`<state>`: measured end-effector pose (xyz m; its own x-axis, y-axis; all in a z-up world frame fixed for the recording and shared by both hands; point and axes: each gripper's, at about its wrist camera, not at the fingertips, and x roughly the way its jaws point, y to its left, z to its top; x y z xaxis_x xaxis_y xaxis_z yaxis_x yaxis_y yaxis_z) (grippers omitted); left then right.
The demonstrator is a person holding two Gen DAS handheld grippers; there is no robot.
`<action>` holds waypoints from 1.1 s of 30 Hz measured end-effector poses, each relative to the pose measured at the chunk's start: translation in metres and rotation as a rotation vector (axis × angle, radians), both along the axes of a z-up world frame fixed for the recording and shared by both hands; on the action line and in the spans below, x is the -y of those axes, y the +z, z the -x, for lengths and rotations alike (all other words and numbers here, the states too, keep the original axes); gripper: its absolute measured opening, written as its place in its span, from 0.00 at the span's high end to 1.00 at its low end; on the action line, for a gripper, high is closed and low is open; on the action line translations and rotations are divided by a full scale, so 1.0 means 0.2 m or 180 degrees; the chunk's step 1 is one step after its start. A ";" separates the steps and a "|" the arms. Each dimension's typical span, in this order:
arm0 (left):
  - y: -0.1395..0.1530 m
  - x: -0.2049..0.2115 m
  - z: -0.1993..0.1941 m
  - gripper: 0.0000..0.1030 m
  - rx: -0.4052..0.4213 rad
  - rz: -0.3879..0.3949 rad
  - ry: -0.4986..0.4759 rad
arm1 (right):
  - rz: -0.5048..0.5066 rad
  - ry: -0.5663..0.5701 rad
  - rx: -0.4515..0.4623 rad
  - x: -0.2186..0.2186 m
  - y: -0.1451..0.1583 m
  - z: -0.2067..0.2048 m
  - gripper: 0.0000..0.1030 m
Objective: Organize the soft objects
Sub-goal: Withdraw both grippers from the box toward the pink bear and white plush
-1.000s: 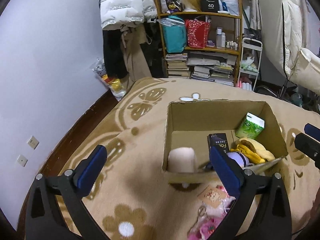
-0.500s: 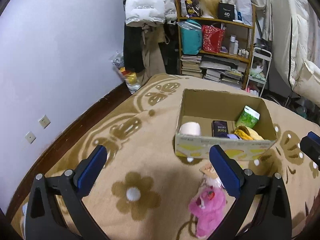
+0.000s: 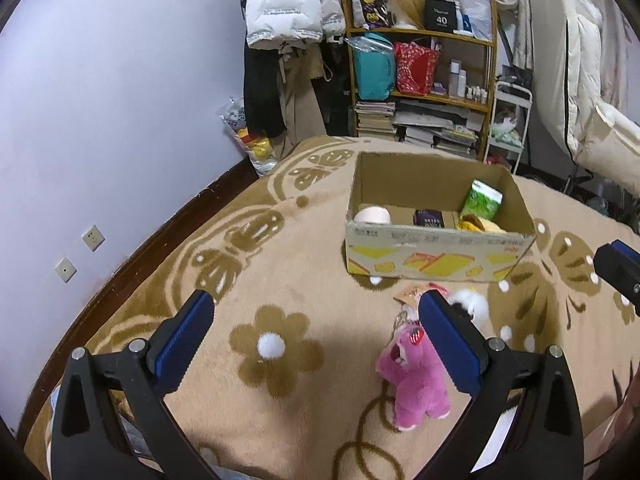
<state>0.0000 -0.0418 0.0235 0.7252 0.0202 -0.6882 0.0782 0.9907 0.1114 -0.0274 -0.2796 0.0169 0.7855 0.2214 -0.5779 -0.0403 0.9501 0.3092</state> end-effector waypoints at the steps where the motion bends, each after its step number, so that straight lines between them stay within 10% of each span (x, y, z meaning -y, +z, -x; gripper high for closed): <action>1: -0.01 0.01 0.01 0.01 -0.0014 -0.0017 -0.0014 | 0.0006 -0.0009 -0.0014 0.00 -0.01 0.00 0.04; 33: -0.45 0.14 -0.18 0.01 -0.0886 0.0087 -0.0194 | -0.0113 0.0154 -0.0676 -0.01 -0.48 -0.29 0.04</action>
